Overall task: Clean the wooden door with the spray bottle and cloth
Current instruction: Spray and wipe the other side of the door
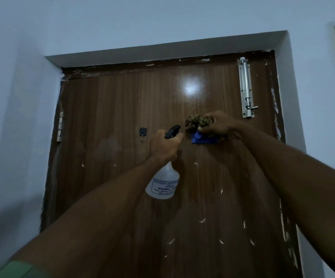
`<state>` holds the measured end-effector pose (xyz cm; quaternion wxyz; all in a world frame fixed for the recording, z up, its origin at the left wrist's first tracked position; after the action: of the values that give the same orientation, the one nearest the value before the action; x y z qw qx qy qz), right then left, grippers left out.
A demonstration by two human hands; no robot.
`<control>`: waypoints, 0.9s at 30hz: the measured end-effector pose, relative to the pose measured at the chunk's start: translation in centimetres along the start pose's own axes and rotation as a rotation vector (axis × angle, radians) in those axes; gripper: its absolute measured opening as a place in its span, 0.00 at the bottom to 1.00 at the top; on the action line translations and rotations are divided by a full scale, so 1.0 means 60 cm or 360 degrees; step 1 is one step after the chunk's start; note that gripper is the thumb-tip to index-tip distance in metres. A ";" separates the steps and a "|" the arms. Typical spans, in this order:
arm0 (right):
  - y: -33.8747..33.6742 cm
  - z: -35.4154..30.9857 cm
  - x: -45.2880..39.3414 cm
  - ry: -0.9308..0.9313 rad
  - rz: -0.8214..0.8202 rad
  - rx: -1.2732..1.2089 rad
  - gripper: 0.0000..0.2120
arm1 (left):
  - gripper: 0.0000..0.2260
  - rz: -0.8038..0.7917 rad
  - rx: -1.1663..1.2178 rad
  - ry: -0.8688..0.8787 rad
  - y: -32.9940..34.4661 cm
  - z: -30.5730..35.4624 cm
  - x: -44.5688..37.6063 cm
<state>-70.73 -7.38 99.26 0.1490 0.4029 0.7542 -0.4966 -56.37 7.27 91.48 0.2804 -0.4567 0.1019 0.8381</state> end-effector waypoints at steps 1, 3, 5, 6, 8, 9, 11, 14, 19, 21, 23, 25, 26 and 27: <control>0.000 -0.008 -0.001 -0.0051 0.0162 -0.0116 0.10 | 0.16 0.0002 -0.0039 0.0018 -0.007 0.003 -0.001; 0.005 -0.023 -0.006 -0.0145 0.0554 0.0059 0.18 | 0.16 0.0018 -0.0077 0.0044 -0.020 0.008 -0.006; 0.044 -0.050 -0.002 -0.0275 0.0734 0.0850 0.24 | 0.15 0.0069 -0.0071 0.0080 -0.033 0.013 -0.013; 0.078 -0.064 0.002 -0.0398 0.0757 0.1205 0.27 | 0.15 0.0079 -0.0076 0.0095 -0.037 0.015 -0.017; 0.152 -0.075 0.020 -0.0610 0.0745 0.1602 0.27 | 0.14 0.0085 -0.0080 0.0086 -0.041 0.013 -0.021; 0.186 -0.062 0.021 -0.0671 0.0724 0.1685 0.26 | 0.14 0.0085 -0.0086 0.0070 -0.041 0.011 -0.022; 0.229 -0.041 0.033 -0.0671 0.0771 0.1695 0.24 | 0.14 0.0063 -0.0090 0.0063 -0.039 0.007 -0.021; 0.246 -0.023 0.061 -0.0751 0.0918 0.1552 0.23 | 0.13 0.0045 -0.0104 0.0070 -0.043 0.003 -0.026; 0.223 -0.037 0.065 -0.1156 0.0968 0.1577 0.18 | 0.13 0.0054 -0.0119 0.0079 -0.051 0.005 -0.033; 0.200 -0.059 0.042 -0.1105 0.0956 0.1595 0.15 | 0.12 0.0063 -0.0124 0.0074 -0.053 0.009 -0.035; 0.187 -0.068 0.025 -0.1004 0.0972 0.1522 0.16 | 0.11 0.0050 -0.0131 0.0091 -0.054 0.016 -0.038; 0.195 -0.066 0.031 -0.0989 0.0994 0.1361 0.18 | 0.12 0.0016 -0.0139 0.0095 -0.051 0.021 -0.035; 0.204 -0.056 0.040 -0.0965 0.0981 0.1269 0.20 | 0.12 0.0004 -0.0140 0.0094 -0.050 0.022 -0.033; 0.217 -0.040 0.051 -0.0921 0.0947 0.1202 0.25 | 0.12 0.0003 -0.0149 0.0094 -0.051 0.022 -0.031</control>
<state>-62.40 -1.50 90.28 0.3289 0.4711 0.3063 -0.7590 -54.79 9.63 93.99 0.2548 -0.4936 0.0713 0.8285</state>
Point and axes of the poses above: each hand's wrist, its own x-axis away from the middle knuckle, its own y-axis out of the palm, z = x × y, the point moved 7 cm from there along -x, towards the middle knuckle, and after that the axes turned 3 degrees about y, right-handed, at the moved point
